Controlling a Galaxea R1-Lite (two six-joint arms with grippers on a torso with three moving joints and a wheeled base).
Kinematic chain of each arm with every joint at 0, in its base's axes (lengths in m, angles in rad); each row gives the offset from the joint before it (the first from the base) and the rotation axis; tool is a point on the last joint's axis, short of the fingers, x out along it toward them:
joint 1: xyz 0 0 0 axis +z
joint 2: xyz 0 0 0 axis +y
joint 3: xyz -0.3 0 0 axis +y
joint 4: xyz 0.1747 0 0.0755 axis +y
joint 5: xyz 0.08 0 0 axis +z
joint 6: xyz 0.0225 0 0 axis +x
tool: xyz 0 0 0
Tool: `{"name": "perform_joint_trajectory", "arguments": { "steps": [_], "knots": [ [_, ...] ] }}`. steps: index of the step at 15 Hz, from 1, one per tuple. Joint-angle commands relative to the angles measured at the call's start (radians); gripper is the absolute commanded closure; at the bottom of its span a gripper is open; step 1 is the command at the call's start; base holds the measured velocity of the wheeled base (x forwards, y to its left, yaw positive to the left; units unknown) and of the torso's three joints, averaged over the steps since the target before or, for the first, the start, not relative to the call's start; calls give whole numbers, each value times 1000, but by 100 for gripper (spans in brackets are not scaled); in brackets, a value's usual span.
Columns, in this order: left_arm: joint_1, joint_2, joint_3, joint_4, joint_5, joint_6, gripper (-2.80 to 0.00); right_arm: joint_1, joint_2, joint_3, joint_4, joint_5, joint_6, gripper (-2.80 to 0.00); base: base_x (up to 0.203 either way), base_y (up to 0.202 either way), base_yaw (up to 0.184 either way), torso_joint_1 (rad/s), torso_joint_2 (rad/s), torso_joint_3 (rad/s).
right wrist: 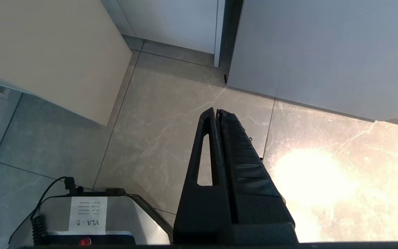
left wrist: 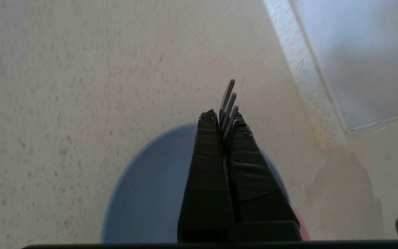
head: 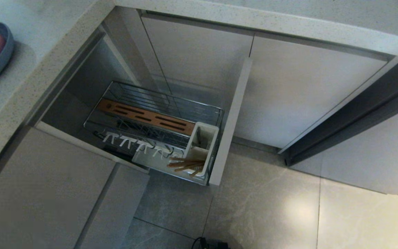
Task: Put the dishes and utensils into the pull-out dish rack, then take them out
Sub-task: Take the fork out of the cupboard
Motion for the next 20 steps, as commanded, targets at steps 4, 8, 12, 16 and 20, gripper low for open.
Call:
{"name": "perform_joint_trajectory", "arguments": {
  "steps": [4,8,12,16,20],
  "knots": [
    [8,1,18,4,-14,-19,0,0,-1,0,0,0,0,0,0,0,0,0,0,0],
    [25,2,35,4,-14,-19,0,0,-1,0,0,0,0,0,0,0,0,0,0,0],
    [25,8,36,28,-14,-17,0,0,-1,0,0,0,-1,0,0,0,0,0,0,0],
    [25,10,36,30,-16,-17,0,-1,-1,0,0,0,0,0,0,0,0,0,0,0],
    [25,8,39,32,-17,-16,0,0,-1,0,0,0,0,0,0,0,0,0,0,0]
  ]
}}
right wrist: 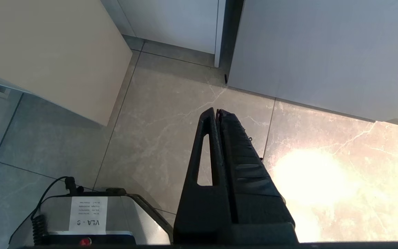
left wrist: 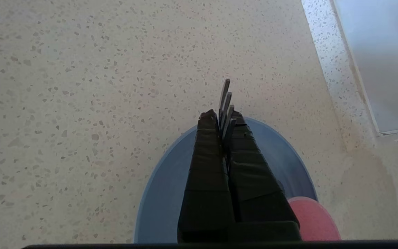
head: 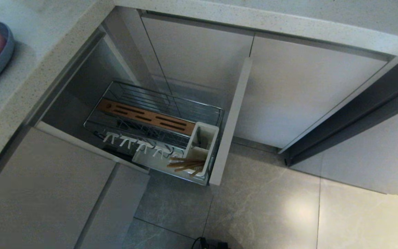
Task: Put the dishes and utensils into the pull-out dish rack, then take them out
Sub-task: Take the fork out of the cupboard
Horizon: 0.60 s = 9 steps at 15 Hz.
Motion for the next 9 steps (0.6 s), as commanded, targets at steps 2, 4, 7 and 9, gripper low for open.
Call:
{"name": "perform_joint_trajectory", "arguments": {
  "steps": [2,4,7,9],
  "knots": [
    [0,0,2,15,-1,-4,0,0,-1,0,0,0,0,0,0,0,0,0,0,0],
    [0,6,3,35,-22,-4,0,0,-1,0,0,2,0,0,0,0,0,0,0,0],
    [0,27,2,69,-61,-4,0,0,-1,0,0,0,0,0,0,0,0,0,0,0],
    [2,31,2,71,-61,-5,0,0,-1,0,0,0,0,0,0,0,0,0,0,0]
  ]
}}
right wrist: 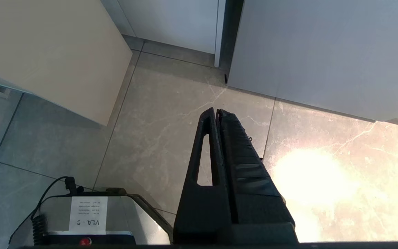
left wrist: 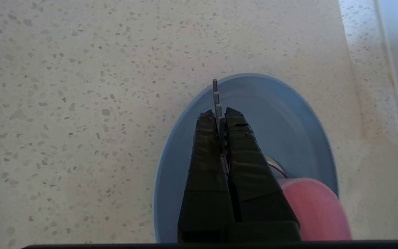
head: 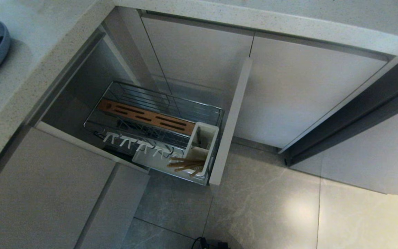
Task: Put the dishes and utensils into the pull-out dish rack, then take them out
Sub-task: Take the fork out of the cupboard
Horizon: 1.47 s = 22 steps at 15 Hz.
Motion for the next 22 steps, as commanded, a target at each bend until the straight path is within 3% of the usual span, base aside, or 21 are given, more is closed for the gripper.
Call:
{"name": "perform_joint_trajectory", "arguments": {
  "steps": [1,6,7,14,18,22],
  "knots": [
    [8,12,0,3,-1,-7,0,0,-1,0,0,0,1,0,0,0,0,0,0,0],
    [11,14,-2,3,-3,-5,0,0,-1,0,0,0,1,0,0,0,0,0,0,0],
    [11,14,-2,4,-3,-5,-280,0,-1,0,0,0,0,0,0,0,0,0,0,0],
    [13,11,0,3,4,1,-280,0,-1,0,0,0,1,0,0,0,0,0,0,0],
    [13,-2,-4,4,93,48,-280,0,-1,0,0,0,1,0,0,0,0,0,0,0],
    [13,-47,-9,4,127,76,-280,0,-1,0,0,0,1,0,0,0,0,0,0,0]
  ]
}}
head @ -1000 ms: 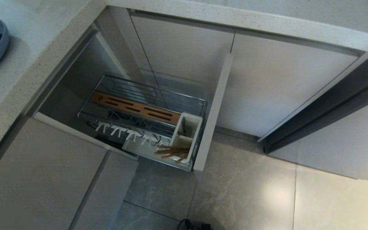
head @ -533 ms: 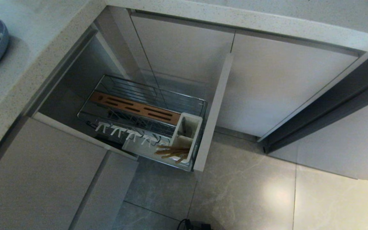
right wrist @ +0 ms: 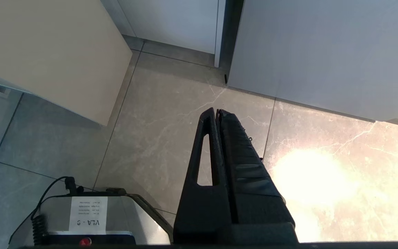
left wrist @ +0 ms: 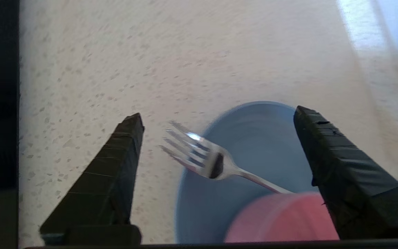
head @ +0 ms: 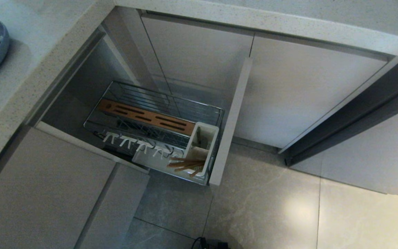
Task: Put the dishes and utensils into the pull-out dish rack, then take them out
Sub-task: Take the fork out of the cupboard, then take the chopsticks out of the cupboard
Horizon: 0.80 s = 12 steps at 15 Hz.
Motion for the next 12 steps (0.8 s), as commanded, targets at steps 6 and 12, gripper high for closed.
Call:
{"name": "perform_joint_trajectory", "arguments": {
  "steps": [6,12],
  "knots": [
    [-3,-121,-26,-2,-2,89,-280,0,-1,0,0,0,0,0,0,0,0,0,0,0],
    [-61,-207,-65,-11,-5,212,0,0,-1,0,0,0,-1,0,0,0,0,0,0,0]
  ]
}}
